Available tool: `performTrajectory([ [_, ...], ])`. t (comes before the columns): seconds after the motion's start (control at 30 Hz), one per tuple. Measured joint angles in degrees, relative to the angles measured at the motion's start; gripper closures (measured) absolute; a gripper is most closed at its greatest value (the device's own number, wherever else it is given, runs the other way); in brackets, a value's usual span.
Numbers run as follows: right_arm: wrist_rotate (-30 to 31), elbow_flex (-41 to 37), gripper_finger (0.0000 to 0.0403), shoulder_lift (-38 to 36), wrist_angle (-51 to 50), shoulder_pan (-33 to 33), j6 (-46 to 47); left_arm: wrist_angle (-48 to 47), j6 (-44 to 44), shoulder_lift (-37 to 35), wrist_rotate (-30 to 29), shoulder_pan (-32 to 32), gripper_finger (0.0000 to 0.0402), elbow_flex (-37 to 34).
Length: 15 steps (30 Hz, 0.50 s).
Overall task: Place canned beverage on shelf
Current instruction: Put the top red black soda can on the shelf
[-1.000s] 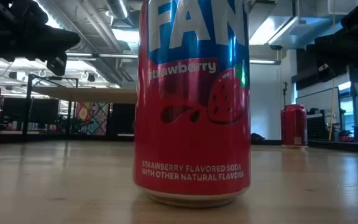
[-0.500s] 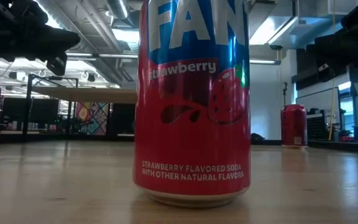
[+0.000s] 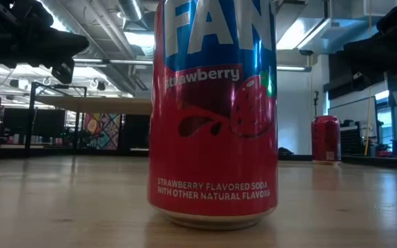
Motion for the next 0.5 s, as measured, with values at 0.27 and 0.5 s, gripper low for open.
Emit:
performTrajectory([
  [0.27, 29.2, 0.0, 0.0326, 0.1, 21.4, 0.0, 16.8, 9.8, -1.0, 0.0, -11.3, 0.0, 0.0378, 0.0],
  [0.5, 48.4, 6.4, 0.0327, 1.7, 22.7, 0.0, 4.2, 21.3, -7.7, 0.0, -29.2, 0.0, 0.0378, 0.0],
])
